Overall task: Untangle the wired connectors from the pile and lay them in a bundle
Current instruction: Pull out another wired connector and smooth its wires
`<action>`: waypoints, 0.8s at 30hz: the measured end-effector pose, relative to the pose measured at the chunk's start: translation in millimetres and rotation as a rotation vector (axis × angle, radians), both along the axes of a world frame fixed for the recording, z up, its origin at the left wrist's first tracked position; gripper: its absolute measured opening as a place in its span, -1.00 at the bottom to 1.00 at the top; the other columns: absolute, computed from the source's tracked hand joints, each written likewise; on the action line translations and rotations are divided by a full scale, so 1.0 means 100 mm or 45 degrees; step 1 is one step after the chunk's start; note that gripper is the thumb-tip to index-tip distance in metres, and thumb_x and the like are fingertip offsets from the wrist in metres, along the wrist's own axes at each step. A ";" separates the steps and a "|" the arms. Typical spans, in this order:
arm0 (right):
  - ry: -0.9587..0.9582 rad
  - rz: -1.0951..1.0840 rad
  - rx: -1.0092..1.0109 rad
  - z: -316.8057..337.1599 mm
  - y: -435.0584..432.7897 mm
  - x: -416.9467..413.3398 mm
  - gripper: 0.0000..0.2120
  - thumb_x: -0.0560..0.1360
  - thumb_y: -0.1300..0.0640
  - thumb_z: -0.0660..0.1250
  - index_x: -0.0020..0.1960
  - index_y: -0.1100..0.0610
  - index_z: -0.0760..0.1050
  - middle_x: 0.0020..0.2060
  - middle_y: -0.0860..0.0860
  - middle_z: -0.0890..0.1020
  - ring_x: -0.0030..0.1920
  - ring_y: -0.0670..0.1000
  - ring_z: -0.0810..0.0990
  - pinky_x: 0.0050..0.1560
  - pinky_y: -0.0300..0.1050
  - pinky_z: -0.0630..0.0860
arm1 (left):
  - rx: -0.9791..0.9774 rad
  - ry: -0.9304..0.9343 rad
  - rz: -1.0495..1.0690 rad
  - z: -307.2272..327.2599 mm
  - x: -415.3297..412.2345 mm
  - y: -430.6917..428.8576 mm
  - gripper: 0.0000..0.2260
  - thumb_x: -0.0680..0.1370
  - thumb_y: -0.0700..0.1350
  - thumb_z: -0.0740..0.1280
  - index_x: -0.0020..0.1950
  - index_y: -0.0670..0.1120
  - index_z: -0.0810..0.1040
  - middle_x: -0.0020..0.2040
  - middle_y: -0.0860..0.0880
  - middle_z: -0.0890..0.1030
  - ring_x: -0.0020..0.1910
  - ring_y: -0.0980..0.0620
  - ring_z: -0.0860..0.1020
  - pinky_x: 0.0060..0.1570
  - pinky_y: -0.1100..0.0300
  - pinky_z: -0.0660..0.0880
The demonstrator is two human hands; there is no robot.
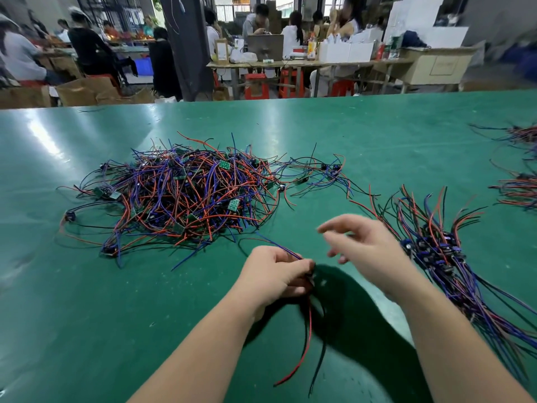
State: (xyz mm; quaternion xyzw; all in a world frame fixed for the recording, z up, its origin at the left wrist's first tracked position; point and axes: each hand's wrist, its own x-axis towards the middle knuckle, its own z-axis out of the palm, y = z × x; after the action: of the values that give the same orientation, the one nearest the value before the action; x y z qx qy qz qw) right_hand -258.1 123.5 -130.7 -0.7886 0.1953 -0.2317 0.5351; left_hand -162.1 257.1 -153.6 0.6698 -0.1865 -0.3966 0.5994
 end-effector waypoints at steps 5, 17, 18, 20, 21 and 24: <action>0.314 0.110 -0.397 -0.11 0.21 0.09 -0.88 0.40 0.13 0.42 -0.26 -0.06 0.66 -0.33 -0.08 0.64 -0.26 -0.06 0.58 -0.16 -0.17 0.49 | 0.051 -0.304 -0.104 -0.06 0.01 0.00 -0.97 0.48 -0.30 0.38 -0.10 -0.26 0.59 -0.29 -0.16 0.58 -0.34 -0.02 0.54 -0.30 0.16 0.58; 0.627 -0.114 -0.820 -0.24 -0.04 0.07 -0.86 0.45 0.14 0.36 -0.07 0.17 0.64 -0.09 0.13 0.63 0.01 0.16 0.57 0.02 0.00 0.51 | 0.259 -0.864 -0.106 -0.07 0.06 0.04 -0.34 0.38 0.12 0.49 0.44 0.08 0.36 0.12 0.16 0.59 -0.25 0.32 0.48 -0.05 0.38 0.40; 0.695 -0.178 -0.868 -0.24 -0.10 0.05 -0.87 0.46 0.17 0.34 -0.05 0.16 0.64 -0.09 0.14 0.61 0.02 0.18 0.56 0.03 -0.01 0.51 | 0.302 -0.986 -0.028 -0.04 0.11 0.08 -0.40 0.40 0.11 0.47 0.40 0.08 0.40 0.16 0.13 0.57 -0.13 0.28 0.51 0.02 0.36 0.38; 0.778 -0.354 -0.910 -0.23 -0.24 -0.03 -0.87 0.47 0.20 0.35 -0.01 0.13 0.63 -0.09 0.12 0.52 0.02 0.20 0.54 0.04 -0.03 0.50 | 0.377 -1.210 0.182 0.04 0.26 0.16 -0.53 0.45 0.06 0.41 0.35 0.04 0.46 0.24 0.06 0.53 0.15 0.10 0.47 0.18 0.26 0.31; 0.807 -0.457 -0.892 -0.22 -0.31 -0.08 -0.84 0.46 0.22 0.37 0.02 0.12 0.63 -0.06 0.12 0.48 0.00 0.20 0.53 0.05 -0.04 0.49 | 0.427 -1.292 0.297 0.07 0.34 0.21 -0.58 0.47 0.03 0.39 0.32 0.02 0.49 0.25 0.01 0.50 0.21 0.02 0.41 0.21 0.21 0.27; 0.947 -0.624 -0.833 -0.16 -0.50 -0.21 -0.85 0.41 0.27 0.42 -0.02 0.19 0.64 -0.01 0.19 0.54 -0.06 0.18 0.54 -0.02 -0.09 0.46 | 0.665 -1.398 0.604 0.12 0.57 0.36 -0.63 0.47 0.03 0.36 0.27 0.04 0.50 0.26 -0.05 0.43 0.21 -0.10 0.31 0.17 0.06 0.30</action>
State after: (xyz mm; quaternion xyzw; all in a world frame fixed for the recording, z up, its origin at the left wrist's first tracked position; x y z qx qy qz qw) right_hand -279.5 73.3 -147.0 -0.8738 0.4669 -0.1039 0.0874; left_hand -105.0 292.6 -142.0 0.9217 -0.2100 0.1140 0.3058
